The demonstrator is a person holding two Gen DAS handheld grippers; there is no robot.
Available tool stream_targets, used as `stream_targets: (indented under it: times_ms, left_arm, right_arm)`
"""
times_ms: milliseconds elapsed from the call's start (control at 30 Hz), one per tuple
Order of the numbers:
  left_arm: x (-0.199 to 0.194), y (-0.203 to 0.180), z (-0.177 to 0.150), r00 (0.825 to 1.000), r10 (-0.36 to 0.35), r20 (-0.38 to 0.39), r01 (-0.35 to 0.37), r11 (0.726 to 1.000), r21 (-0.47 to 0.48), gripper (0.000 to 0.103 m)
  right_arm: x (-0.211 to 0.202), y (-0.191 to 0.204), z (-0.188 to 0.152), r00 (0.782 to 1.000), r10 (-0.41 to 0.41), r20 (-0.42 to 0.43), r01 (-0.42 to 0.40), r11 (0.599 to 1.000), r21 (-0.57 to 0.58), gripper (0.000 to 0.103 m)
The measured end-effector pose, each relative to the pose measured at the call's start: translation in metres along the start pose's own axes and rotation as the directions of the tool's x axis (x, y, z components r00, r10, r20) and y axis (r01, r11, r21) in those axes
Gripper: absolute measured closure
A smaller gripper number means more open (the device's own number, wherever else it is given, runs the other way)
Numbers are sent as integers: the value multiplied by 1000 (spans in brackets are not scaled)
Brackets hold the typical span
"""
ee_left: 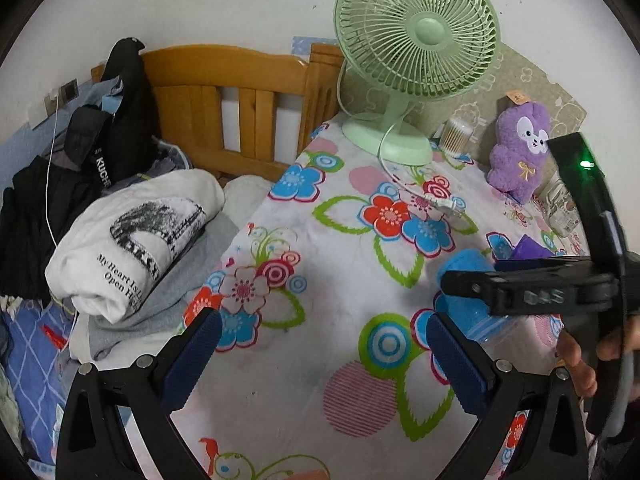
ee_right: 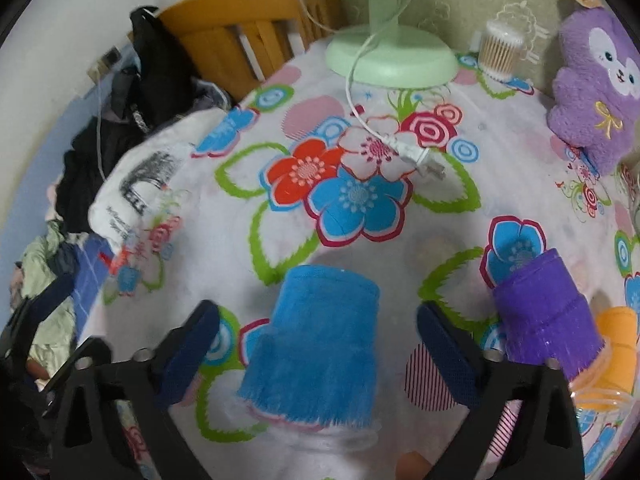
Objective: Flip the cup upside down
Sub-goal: 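Close the right gripper around the blue cup's body, then lift the blue cup with the right gripper and rotate it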
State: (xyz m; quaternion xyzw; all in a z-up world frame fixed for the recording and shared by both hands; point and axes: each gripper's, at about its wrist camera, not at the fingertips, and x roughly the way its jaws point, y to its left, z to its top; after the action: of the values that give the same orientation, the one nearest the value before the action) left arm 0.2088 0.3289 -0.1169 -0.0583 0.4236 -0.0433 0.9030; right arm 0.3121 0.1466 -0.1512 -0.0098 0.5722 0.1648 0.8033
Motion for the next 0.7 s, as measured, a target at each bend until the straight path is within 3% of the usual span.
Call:
stream_targets:
  times_ms: [100, 367, 500, 533, 700]
  left_arm:
    - [-2, 1, -5, 1000, 3, -11, -3, 1000, -2, 0]
    - [-24, 1, -15, 1000, -19, 9, 19, 1000, -10, 0]
    - [-41, -5, -25, 998, -59, 14, 59, 998, 4, 0]
    - [-45, -8, -28, 997, -70, 14, 70, 997, 10, 0]
    - [-72, -24, -48, 992, -127, 24, 125, 990, 69, 0]
  right_arm:
    - [8, -1, -1, 998, 44, -35, -44, 999, -2, 38]
    - [-23, -2, -28, 991, 131, -2, -131, 991, 32, 39]
    - [-53, -4, -59, 979, 201, 39, -203, 976, 81, 39]
    - [-57, -3, -63, 976, 214, 42, -217, 972, 88, 43]
    - [-78, 0, -110, 960, 278, 29, -280, 955, 103, 45]
